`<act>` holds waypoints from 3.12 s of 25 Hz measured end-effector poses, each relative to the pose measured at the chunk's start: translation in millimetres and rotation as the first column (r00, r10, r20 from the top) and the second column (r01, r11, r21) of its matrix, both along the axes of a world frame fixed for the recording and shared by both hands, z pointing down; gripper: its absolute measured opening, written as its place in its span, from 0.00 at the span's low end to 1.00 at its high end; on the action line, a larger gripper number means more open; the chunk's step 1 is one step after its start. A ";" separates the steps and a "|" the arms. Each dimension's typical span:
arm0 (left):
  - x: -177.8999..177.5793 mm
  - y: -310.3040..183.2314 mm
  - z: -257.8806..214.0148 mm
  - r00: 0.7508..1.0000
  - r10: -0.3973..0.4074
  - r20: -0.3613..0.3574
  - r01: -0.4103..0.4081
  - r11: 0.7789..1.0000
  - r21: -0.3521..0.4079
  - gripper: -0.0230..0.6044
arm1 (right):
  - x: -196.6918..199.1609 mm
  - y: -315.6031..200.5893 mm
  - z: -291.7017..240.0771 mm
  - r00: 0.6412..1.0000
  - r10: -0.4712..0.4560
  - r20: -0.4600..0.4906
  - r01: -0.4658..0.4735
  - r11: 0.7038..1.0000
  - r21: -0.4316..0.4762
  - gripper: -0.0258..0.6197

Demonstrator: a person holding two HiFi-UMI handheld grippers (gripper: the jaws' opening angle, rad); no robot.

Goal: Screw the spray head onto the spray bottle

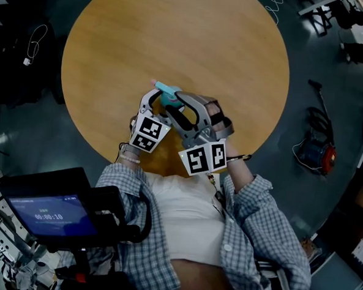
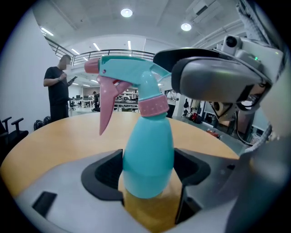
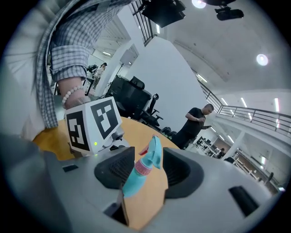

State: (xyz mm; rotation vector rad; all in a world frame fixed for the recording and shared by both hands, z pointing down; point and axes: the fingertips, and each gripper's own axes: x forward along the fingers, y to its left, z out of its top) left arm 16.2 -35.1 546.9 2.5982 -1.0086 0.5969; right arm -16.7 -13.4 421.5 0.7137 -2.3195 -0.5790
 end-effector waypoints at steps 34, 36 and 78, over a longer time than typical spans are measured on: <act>0.4 5.4 -1.7 1.000 0.023 0.000 -0.023 1.000 0.006 0.60 | 3.9 -8.9 33.2 0.942 -0.113 0.315 0.260 0.840 -0.476 0.23; 0.2 5.8 -1.8 1.000 0.021 0.003 -0.021 1.000 0.006 0.60 | 5.8 -9.4 33.0 0.938 -0.005 0.346 0.163 0.888 -0.429 0.23; 3.8 8.9 0.1 0.998 0.054 0.036 -0.054 0.998 0.024 0.60 | 11.0 -8.9 30.3 0.943 0.025 0.332 0.147 0.864 -0.481 0.23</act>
